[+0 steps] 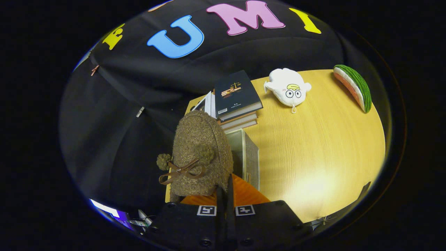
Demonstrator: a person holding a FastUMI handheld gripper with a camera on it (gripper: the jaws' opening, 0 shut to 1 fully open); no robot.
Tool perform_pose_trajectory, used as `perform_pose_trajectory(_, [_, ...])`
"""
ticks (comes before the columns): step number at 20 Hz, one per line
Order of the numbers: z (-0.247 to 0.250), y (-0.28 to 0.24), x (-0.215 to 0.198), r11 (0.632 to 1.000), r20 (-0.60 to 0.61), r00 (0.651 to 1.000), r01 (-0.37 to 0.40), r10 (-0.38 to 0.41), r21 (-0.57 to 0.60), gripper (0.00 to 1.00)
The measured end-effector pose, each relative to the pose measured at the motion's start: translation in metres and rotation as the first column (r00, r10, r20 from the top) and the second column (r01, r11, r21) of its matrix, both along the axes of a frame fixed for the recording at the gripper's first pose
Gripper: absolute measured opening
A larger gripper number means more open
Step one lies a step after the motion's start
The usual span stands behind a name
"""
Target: Open the storage box then place both shoes into the box .Put the left shoe in first, then the right shoe, with the right side of both shoes facing outward in a uniform manner.
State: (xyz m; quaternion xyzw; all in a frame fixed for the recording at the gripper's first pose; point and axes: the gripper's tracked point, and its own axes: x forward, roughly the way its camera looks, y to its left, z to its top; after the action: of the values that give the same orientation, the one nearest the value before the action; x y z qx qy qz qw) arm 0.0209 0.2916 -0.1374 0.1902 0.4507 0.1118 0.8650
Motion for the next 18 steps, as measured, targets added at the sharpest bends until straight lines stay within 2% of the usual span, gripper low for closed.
perform_pose_trajectory(3, [-0.017, 0.007, 0.004, 0.999, -0.026, 0.999, 0.021, -0.022, -0.023, 0.05])
perform_pose_trajectory(8, [-0.034, 0.015, 0.007, 0.998, -0.040, 0.999, 0.010, -0.012, -0.057, 0.05])
perform_pose_trajectory(9, [-0.039, 0.018, 0.002, 0.999, -0.053, 0.999, 0.009, -0.012, -0.052, 0.08])
perform_pose_trajectory(12, [-0.030, 0.022, -0.004, 0.999, -0.045, 0.999, -0.029, 0.028, -0.031, 0.89])
perform_pose_trajectory(13, [-0.019, 0.029, -0.006, 0.999, -0.015, 0.999, -0.039, 0.039, -0.004, 0.91])
perform_pose_trajectory(14, [-0.008, 0.032, -0.010, 0.999, 0.009, 0.999, -0.051, 0.051, 0.015, 1.00])
perform_pose_trajectory(18, [0.041, 0.021, -0.013, 0.994, 0.130, 0.986, -0.106, 0.100, 0.039, 0.98])
